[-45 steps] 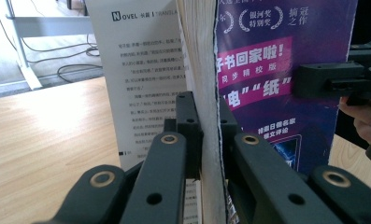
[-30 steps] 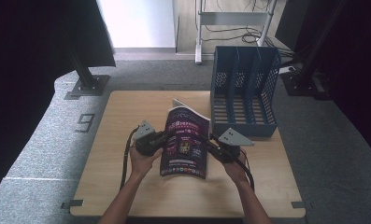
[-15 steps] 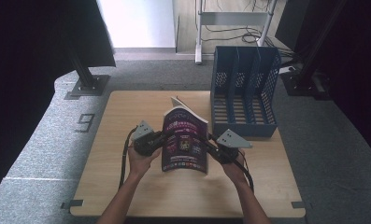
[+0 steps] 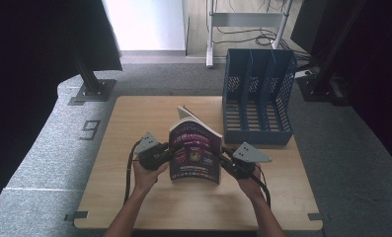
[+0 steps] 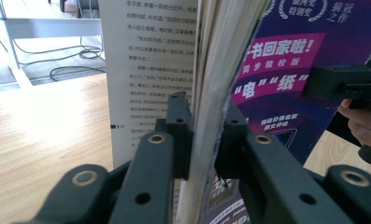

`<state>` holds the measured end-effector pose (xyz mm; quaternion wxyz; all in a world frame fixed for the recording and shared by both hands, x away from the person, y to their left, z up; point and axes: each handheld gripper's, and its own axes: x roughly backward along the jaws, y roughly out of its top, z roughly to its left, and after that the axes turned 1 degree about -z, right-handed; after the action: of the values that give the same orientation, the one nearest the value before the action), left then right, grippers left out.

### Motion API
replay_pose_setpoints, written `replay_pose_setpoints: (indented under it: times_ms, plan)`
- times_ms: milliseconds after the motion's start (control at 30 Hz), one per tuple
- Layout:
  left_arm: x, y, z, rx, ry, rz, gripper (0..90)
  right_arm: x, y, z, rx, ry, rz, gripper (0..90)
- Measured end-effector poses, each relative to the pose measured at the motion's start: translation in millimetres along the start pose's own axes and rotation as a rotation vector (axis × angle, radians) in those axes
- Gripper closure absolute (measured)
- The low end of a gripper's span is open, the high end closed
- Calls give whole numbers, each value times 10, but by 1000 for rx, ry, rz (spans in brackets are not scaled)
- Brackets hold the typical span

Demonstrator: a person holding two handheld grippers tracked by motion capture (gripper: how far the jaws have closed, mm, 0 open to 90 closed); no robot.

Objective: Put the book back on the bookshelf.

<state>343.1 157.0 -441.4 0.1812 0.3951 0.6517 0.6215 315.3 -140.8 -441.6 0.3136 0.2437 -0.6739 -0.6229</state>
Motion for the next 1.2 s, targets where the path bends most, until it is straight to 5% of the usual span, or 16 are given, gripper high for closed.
replay_pose_setpoints:
  times_ms: [200,567,933,1200]
  plan:
    - [-14,3,8,7,8,-1,684,38,-10,25,6,14,-3,810]
    - [-144,85,-19,-7,45,40,356,79,-18,58,28,36,-9,811]
    - [-150,145,34,1,78,33,197,101,-25,73,44,52,-5,812]
    - [-169,200,39,-4,27,21,168,107,-23,65,44,63,-3,811]
